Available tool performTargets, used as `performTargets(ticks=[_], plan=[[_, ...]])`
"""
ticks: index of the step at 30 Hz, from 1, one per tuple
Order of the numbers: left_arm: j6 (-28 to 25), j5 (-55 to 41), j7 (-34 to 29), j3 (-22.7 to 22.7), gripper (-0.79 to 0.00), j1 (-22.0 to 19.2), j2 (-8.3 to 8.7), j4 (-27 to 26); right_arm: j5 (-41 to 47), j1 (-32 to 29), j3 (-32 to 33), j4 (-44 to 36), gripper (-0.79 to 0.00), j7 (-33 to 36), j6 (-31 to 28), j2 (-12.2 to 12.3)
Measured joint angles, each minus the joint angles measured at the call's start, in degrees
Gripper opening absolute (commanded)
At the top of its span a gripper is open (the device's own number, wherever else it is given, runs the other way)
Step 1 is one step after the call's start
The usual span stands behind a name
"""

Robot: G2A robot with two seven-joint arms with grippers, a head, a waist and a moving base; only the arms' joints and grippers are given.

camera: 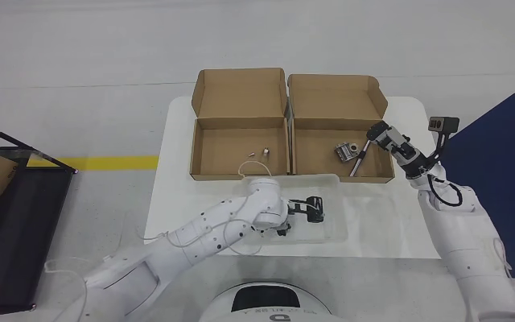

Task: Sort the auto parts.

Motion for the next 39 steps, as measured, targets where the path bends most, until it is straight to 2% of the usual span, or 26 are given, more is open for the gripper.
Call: performTargets(ticks=[14, 16, 20, 28, 32, 39], plan=[[0.2, -0.5, -1.1, -0.2, -0.425, -0.5, -0.07, 0.5, 0.0, 0.0, 0.0, 0.0, 0.0, 0.0, 0.0, 0.0], [0.0, -0.6, -1.3, -0.3, -0.465, -0.4, 0.01, 0.5, 0.0, 0.0, 0.0, 0.0, 0.0, 0.0, 0.0, 0.0], [-0.4, -0.5, -1.6, 0.1, -0.631, -0.2, 0.0, 0.7, 0.0, 0.0, 0.0, 0.0, 0.0, 0.0, 0.0, 0.0], [-0.2, -0.4, -0.9, 1.0, -0.686, -0.6, -0.51, 1.5, 0.0, 0.0, 0.0, 0.0, 0.0, 0.0, 0.0, 0.0], [-0.3, -0.5, -0.6, 1.0, -0.785, -0.8, -0.63, 1.7, 0.0, 0.0, 0.0, 0.0, 0.0, 0.0, 0.0, 0.0], [-0.1, -0.4, 0.7, 0.6, -0.785, -0.8, -0.57, 1.5, 0.0, 0.0, 0.0, 0.0, 0.0, 0.0, 0.0, 0.0]])
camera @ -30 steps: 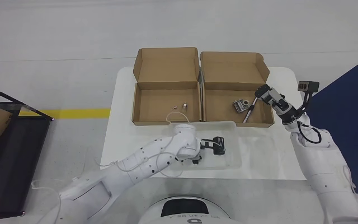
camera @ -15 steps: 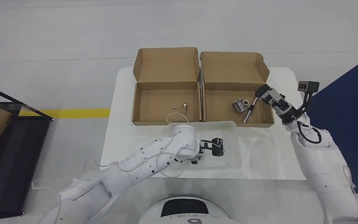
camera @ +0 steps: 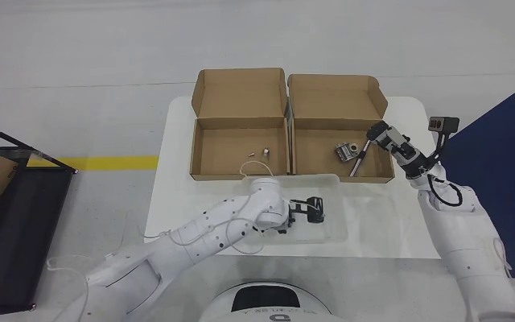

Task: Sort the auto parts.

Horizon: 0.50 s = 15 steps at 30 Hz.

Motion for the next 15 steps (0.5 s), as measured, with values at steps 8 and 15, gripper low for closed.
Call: performTargets(ticks=[8, 15], plan=[[0.8, 0.8, 1.7, -1.5, -0.785, 0.3, 0.56, -1.0, 0.0, 0.0, 0.0, 0.0, 0.0, 0.0, 0.0, 0.0], [0.5, 0.5, 2.3, -2.7, -0.616, 0.9, 1.16, -1.8, 0.0, 0.0, 0.0, 0.0, 0.0, 0.0, 0.0, 0.0]])
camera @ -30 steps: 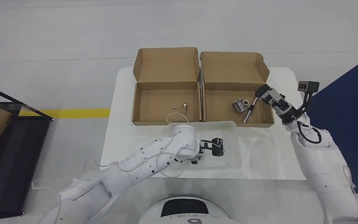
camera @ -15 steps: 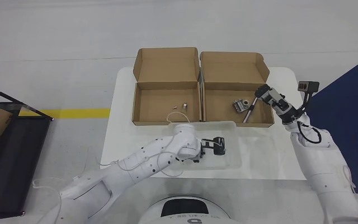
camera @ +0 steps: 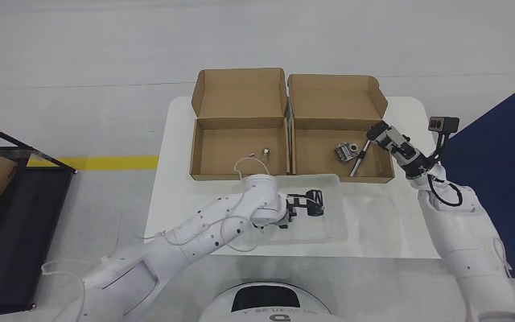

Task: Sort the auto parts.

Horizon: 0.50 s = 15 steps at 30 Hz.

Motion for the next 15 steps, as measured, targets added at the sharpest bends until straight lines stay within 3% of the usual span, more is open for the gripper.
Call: performTargets(ticks=[3, 5, 15], plan=[[0.0, 0.1, -0.1, 0.1, -0.434, 0.2, 0.02, -0.1, 0.0, 0.0, 0.0, 0.0, 0.0, 0.0, 0.0, 0.0], [0.1, 0.2, 0.1, 0.3, -0.403, 0.2, -0.06, -0.1, 0.0, 0.0, 0.0, 0.0, 0.0, 0.0, 0.0, 0.0], [-0.4, -0.1, 0.8, 2.3, -0.4, -0.5, -1.21, 1.1, 0.0, 0.0, 0.0, 0.0, 0.0, 0.0, 0.0, 0.0]])
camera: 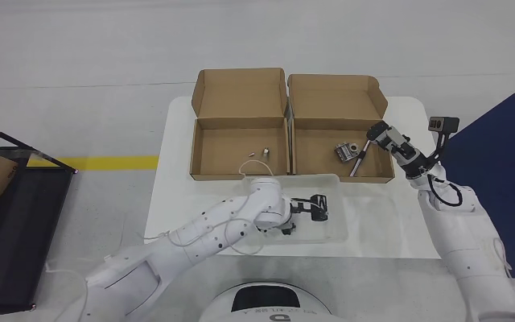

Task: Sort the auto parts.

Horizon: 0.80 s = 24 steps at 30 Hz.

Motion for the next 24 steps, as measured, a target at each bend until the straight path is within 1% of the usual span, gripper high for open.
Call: performTargets(ticks=[8, 13, 17, 24], plan=[[-0.3, -0.7, -0.7, 1.2, -0.416, -1.0, -0.97, 2.2, 0.0, 0.0, 0.0, 0.0, 0.0, 0.0, 0.0, 0.0], [-0.2, -1.1, -0.9, 0.7, -0.413, -1.3, -0.93, 2.5, 0.0, 0.0, 0.0, 0.0, 0.0, 0.0, 0.0, 0.0], [-0.7, -1.5, -2.3, 0.7, -0.409, -1.1, -0.81, 2.4, 0.0, 0.0, 0.0, 0.0, 0.0, 0.0, 0.0, 0.0], [-0.7, -1.9, -3.5, 0.9, -0.437, -1.1, -0.83, 2.3, 0.0, 0.0, 0.0, 0.0, 0.0, 0.0, 0.0, 0.0]])
